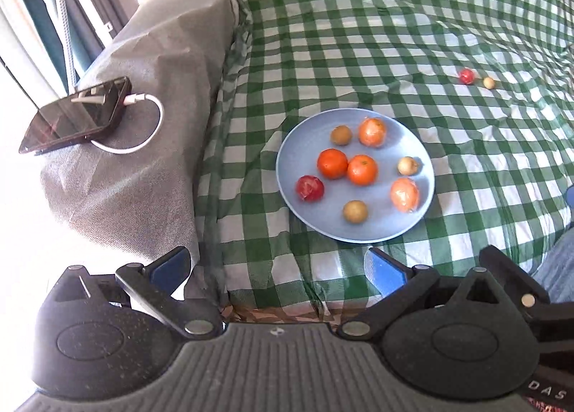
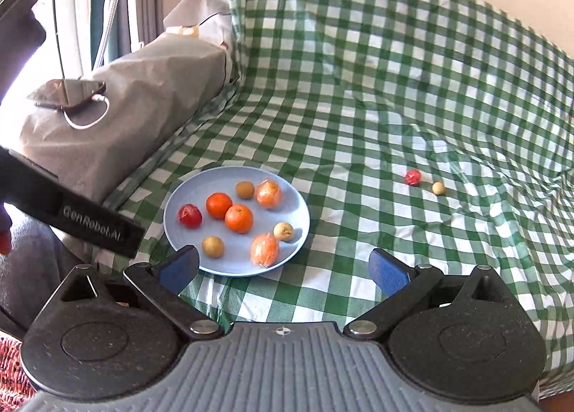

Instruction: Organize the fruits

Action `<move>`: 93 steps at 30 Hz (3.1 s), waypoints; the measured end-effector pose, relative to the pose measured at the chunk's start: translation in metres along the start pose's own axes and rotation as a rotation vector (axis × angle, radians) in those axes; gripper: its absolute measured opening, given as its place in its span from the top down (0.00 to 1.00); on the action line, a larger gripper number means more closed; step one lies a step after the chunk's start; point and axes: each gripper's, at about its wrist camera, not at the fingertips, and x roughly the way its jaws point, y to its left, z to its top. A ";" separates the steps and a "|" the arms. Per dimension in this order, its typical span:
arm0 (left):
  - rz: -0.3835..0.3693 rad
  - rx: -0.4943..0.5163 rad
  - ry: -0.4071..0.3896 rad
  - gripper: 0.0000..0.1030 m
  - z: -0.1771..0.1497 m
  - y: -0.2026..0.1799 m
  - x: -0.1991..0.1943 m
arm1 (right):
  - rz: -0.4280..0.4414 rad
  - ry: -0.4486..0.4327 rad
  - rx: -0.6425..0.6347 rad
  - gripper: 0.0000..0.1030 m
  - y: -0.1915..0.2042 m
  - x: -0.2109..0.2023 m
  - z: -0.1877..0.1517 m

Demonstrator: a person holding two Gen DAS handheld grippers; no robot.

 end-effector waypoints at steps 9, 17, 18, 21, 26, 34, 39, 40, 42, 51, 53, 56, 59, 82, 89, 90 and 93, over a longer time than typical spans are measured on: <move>0.002 0.021 -0.024 0.00 -0.001 -0.006 -0.009 | -0.003 -0.024 0.006 0.02 0.002 -0.008 0.000; 0.001 0.027 -0.020 0.00 -0.001 -0.005 -0.006 | -0.005 -0.022 0.004 0.02 0.005 -0.008 0.000; 0.001 0.027 -0.020 0.00 -0.001 -0.005 -0.006 | -0.005 -0.020 0.004 0.02 0.005 -0.007 0.001; 0.003 0.025 -0.017 0.00 -0.001 -0.004 -0.005 | -0.003 -0.015 0.002 0.02 0.005 -0.005 0.000; 0.002 0.025 -0.015 0.00 -0.001 -0.004 -0.004 | -0.001 -0.008 0.002 0.02 0.005 -0.004 0.000; 0.002 0.028 -0.004 0.00 -0.001 -0.004 0.000 | 0.007 0.008 0.000 0.02 0.003 -0.001 -0.001; 0.005 0.029 0.010 0.00 0.000 -0.004 0.004 | 0.014 0.021 0.007 0.02 0.001 0.004 -0.001; 0.005 0.030 0.014 0.00 0.001 -0.005 0.005 | 0.016 0.024 0.010 0.02 0.000 0.005 -0.002; 0.005 0.031 0.021 0.00 0.002 -0.005 0.008 | 0.020 0.033 0.018 0.02 -0.002 0.008 -0.002; 0.021 0.043 0.048 0.00 0.025 -0.016 0.023 | -0.007 0.054 0.126 0.02 -0.029 0.029 -0.004; 0.024 0.052 0.049 0.00 0.034 -0.023 0.027 | -0.045 0.050 0.174 0.02 -0.045 0.036 -0.005; 0.019 0.076 0.046 0.00 0.049 -0.038 0.036 | -0.126 0.048 0.241 0.02 -0.078 0.051 -0.007; 0.016 0.116 0.032 0.00 0.068 -0.060 0.048 | -0.223 0.045 0.284 0.02 -0.113 0.074 -0.011; -0.097 0.248 -0.035 0.00 0.225 -0.246 0.209 | -0.401 0.008 0.400 0.03 -0.300 0.322 0.018; -0.256 0.252 -0.023 0.00 0.255 -0.306 0.249 | -0.444 0.016 0.440 0.11 -0.328 0.312 0.013; -0.266 0.256 -0.018 0.00 0.256 -0.312 0.252 | -0.442 0.015 0.446 0.11 -0.330 0.313 0.012; -0.254 0.246 -0.021 0.01 0.264 -0.321 0.261 | -0.463 0.017 0.439 0.12 -0.328 0.313 0.011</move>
